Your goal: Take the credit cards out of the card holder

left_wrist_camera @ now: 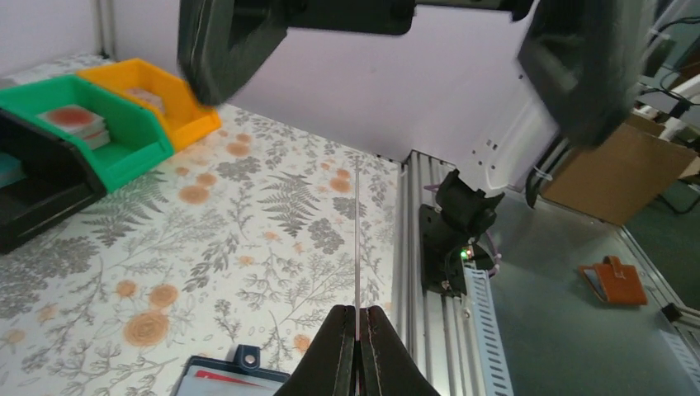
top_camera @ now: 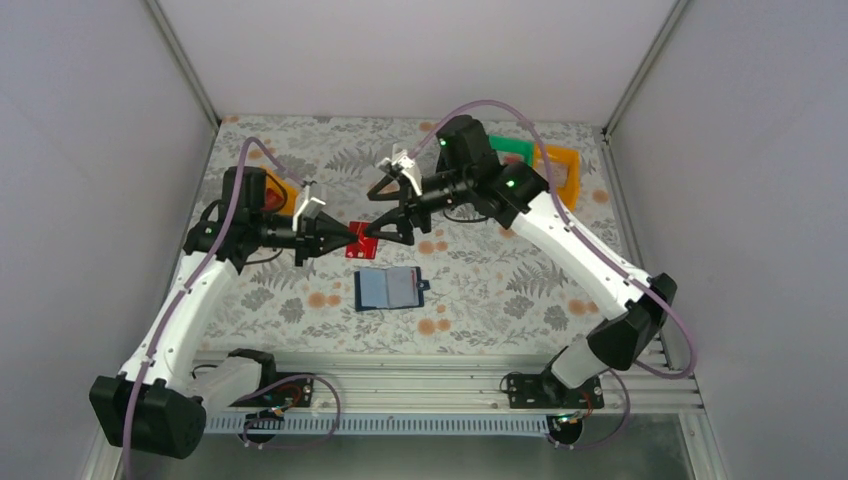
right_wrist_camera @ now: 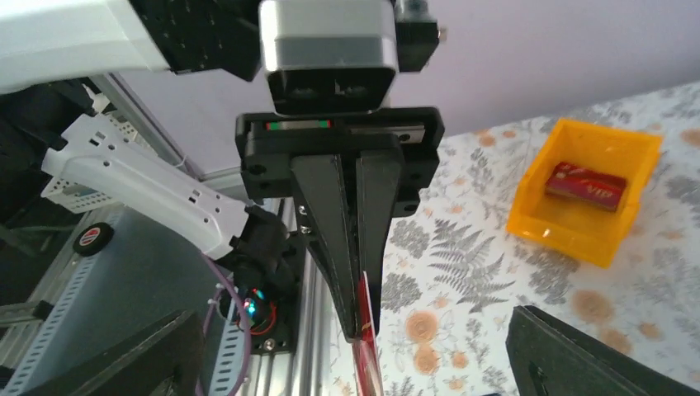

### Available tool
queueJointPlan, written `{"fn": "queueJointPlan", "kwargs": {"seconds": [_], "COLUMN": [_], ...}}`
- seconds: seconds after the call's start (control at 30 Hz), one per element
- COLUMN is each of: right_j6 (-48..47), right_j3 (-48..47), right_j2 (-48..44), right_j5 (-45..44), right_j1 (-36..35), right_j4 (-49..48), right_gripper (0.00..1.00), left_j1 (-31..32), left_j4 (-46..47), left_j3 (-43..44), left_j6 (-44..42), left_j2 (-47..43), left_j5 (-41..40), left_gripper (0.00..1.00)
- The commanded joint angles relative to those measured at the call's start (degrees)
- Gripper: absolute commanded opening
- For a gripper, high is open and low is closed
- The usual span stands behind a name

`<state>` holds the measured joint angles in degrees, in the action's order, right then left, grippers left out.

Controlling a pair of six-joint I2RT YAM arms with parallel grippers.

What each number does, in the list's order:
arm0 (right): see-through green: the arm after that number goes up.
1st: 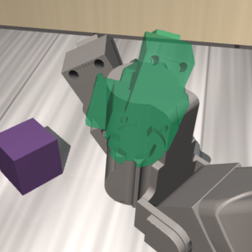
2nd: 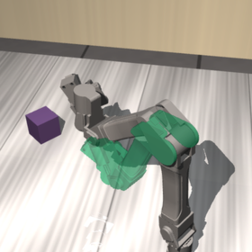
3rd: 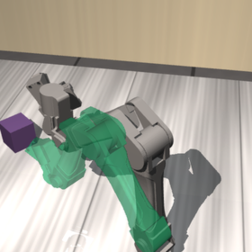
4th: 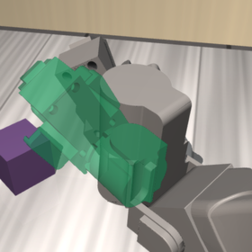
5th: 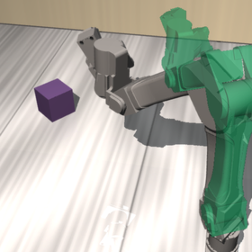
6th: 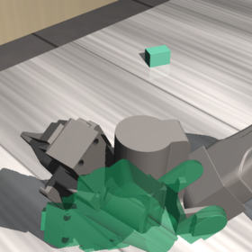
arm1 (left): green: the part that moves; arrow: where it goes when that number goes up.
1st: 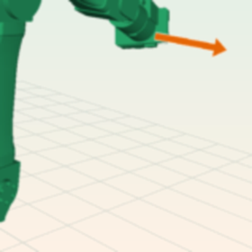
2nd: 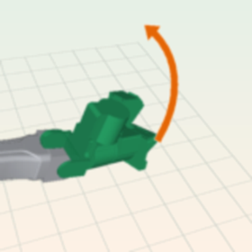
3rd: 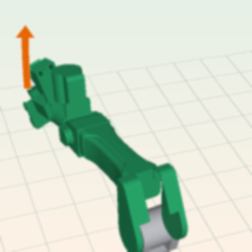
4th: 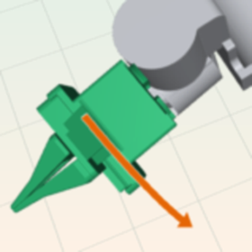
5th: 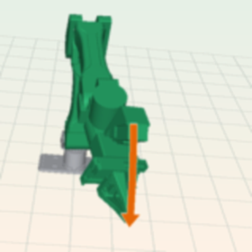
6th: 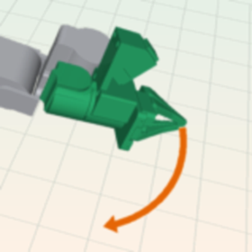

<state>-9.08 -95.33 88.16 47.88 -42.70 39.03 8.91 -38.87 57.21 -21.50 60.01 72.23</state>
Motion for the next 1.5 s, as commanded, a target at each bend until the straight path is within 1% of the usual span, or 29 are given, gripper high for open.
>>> {"fn": "queueJointPlan", "kwargs": {"seconds": [0.0, 0.07, 0.17, 0.3, 0.33, 0.43, 0.47, 0.5, 0.53, 0.57, 0.6, 0.67, 0.7, 0.73, 0.8, 0.83, 0.9, 1.03, 1.1, 1.17, 1.23, 1.3, 1.37, 1.43, 1.47], "right_j6": [-0.7, -0.7, -0.7, -1.2, -1.3, 0.0, 1.1, 3.0, 5.6, 10.5, 16.6, 29.9, 35.9, 43.2, 52.6, 57.6, 65.9, 80.3, 84.8, 88.1, 89.6, 90.7, 92.0, 92.8, 92.7], "right_j3": [-0.9, -1.4, -1.4, 0.0, 0.5, 1.7, 2.1, 2.2, 2.4, 2.6, 2.6, 3.1, 4.6, 5.9, 7.2, 7.4, 7.1, 6.6, 5.9, 3.7, 1.7, 2.4, 4.5, 5.3, 5.3], "right_j2": [3.6, 4.4, 4.8, 3.3, 2.9, 1.7, 1.4, 1.4, 1.6, 1.8, 2.4, 3.7, 4.0, 3.7, 2.6, 2.2, 2.4, 3.0, 2.9, 3.5, 4.0, 3.3, 2.2, 1.7, 1.5], "right_j5": [0.3, -0.5, -0.6, 1.2, 1.0, -1.5, -2.8, -4.6, -7.2, -9.9, -12.7, -14.6, -14.2, -15.4, -21.7, -24.7, -27.7, -30.4, -32.3, -34.3, -35.3, -36.2, -37.0, -36.7, -36.7], "right_j1": [-1.8, -2.2, -2.4, -2.4, -2.4, -2.3, -2.0, -1.6, -0.8, 0.5, 2.1, 6.4, 8.3, 9.5, 9.5, 9.4, 9.1, 8.3, 7.2, 5.9, 5.3, 5.0, 4.6, 4.5, 4.4], "right_j4": [3.7, 4.9, 5.9, 5.0, 4.8, 4.0, 3.5, 3.0, 2.0, -0.2, -1.6, -3.8, -6.1, -9.2, -14.9, -16.6, -20.2, -22.8, -22.3, -19.8, -16.8, -17.2, -18.7, -19.3, -19.3], "right_gripper": [0.86, 0.71, 0.39, 0.08, 0.04, 0.04, 0.04, 0.04, 0.04, 0.04, 0.04, 0.04, 0.04, 0.04, 0.04, 0.04, 0.04, 0.04, 0.04, 0.04, 0.04, 0.04, 0.04, 0.04, 0.04], "left_j1": [0.8, 1.0, 1.0, 1.1, 1.1, 1.1, 1.1, 1.0, 1.0, 1.0, 0.9, 0.9, 0.9, 1.0, 2.5, 4.6, 9.8, 21.3, 25.7, 29.4, 31.5, 31.8, 31.9, 32.0, 32.0], "left_j4": [-2.3, -2.3, -2.4, -1.9, -1.7, 0.1, 1.3, 3.1, 4.8, 5.7, 5.7, 4.0, 2.5, 0.1, -3.4, -4.5, -5.4, -4.0, -2.7, -0.6, 1.7, 4.3, 7.0, 8.9, 9.5], "left_j3": [1.7, 1.9, 2.3, 2.3, 2.2, 1.8, 1.6, 1.2, 1.0, 1.3, 2.1, 6.4, 10.5, 14.4, 21.6, 24.6, 28.0, 28.0, 27.6, 27.2, 27.6, 28.2, 27.5, 26.2, 25.8], "left_j6": [-4.9, -5.0, -4.8, -4.0, -3.5, -1.3, 0.4, 2.9, 5.4, 6.9, 7.4, 6.2, 3.3, 0.7, -4.7, -6.8, -10.2, -16.5, -20.7, -25.8, -29.4, -31.7, -33.8, -35.6, -36.1], "left_j2": [1.0, 1.1, 1.2, 1.3, 1.2, 1.2, 1.1, 1.1, 1.1, 1.1, 1.4, 2.9, 4.1, 5.2, 7.5, 8.4, 9.5, 11.1, 11.8, 12.9, 14.4, 15.5, 15.9, 16.3, 16.6], "left_j5": [3.6, 3.6, 3.6, 3.3, 3.3, 2.2, 0.6, -2.3, -6.3, -11.5, -17.4, -30.4, -34.8, -37.2, -39.0, -40.6, -44.7, -58.7, -64.8, -71.2, -76.5, -80.2, -82.2, -83.3, -84.1], "left_gripper": [0.02, 0.03, 0.03, 0.02, 0.02, 0.02, 0.05, 0.22, 0.45, 0.58, 0.61, 0.61, 0.61, 0.62, 0.62, 0.62, 0.63, 0.69, 0.74, 0.79, 0.81, 0.81, 0.80, 0.75, 0.71]}}
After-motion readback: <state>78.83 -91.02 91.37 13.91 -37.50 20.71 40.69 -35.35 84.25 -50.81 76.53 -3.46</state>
